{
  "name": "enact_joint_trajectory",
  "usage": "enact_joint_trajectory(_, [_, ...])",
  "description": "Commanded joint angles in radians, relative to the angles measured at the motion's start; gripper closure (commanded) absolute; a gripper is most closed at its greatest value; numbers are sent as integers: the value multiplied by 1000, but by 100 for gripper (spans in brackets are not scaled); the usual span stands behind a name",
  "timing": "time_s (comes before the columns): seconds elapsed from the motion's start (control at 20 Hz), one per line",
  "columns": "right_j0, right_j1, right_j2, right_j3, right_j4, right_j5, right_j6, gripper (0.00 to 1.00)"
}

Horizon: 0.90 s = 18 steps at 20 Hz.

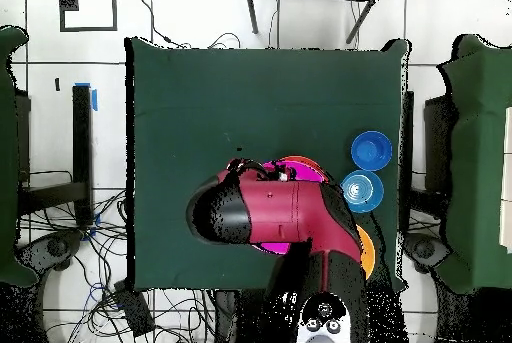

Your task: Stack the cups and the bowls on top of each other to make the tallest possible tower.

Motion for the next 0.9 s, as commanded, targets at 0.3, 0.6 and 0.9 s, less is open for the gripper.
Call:
enact_joint_trajectory(0.3, [-33,38,142,84,-83,-31,-105,0])
enact_joint_trajectory(0.6, [-45,35,155,89,-87,-24,-106,0])
enact_joint_trajectory(0.9, [-53,32,164,91,-91,-21,-106,0])
